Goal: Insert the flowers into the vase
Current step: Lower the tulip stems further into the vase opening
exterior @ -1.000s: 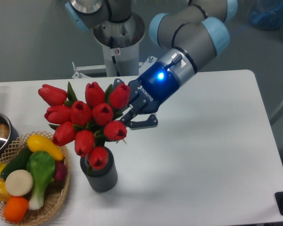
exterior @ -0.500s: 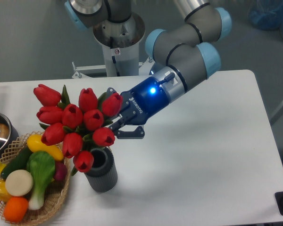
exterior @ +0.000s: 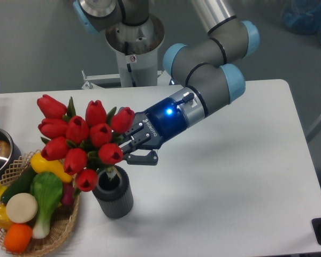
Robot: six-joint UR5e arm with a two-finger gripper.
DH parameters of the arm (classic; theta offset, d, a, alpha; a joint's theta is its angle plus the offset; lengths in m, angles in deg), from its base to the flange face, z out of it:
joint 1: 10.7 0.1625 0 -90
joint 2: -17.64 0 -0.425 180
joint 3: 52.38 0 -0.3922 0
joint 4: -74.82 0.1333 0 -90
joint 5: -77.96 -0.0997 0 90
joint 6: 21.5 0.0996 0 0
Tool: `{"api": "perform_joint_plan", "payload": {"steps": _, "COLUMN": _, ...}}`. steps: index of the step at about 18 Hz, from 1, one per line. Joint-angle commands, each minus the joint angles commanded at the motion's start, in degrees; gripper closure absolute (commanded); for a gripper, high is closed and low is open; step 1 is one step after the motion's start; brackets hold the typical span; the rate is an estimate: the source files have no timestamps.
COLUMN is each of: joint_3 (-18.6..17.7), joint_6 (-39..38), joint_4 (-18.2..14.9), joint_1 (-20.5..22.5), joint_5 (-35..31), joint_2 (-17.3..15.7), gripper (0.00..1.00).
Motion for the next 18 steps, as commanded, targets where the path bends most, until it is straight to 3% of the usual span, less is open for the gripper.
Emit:
{"api": "perform_joint_plan", "payload": {"steps": 4, "joint_3": -1.7, "joint_6": 1.9, "joint_4": 0.0, "joint_1": 0.3, "joint_5": 1.1, "joint_2": -0.2, "gripper": 0.79}}
{"api": "perform_joint_plan", "payload": {"steps": 9, "joint_3": -6.7, "joint_6": 7.6, "joint_4": 0.0, "joint_1": 1.7, "joint_5": 3.4, "joint_2": -0.6, "gripper": 0.79}}
{"api": "perform_joint_plan", "payload": {"steps": 18, "joint_3": -6.8, "joint_6": 8.7, "joint_4": 0.0, "joint_1": 1.5, "joint_5": 3.5, "joint_2": -0.5, "gripper": 0.79}}
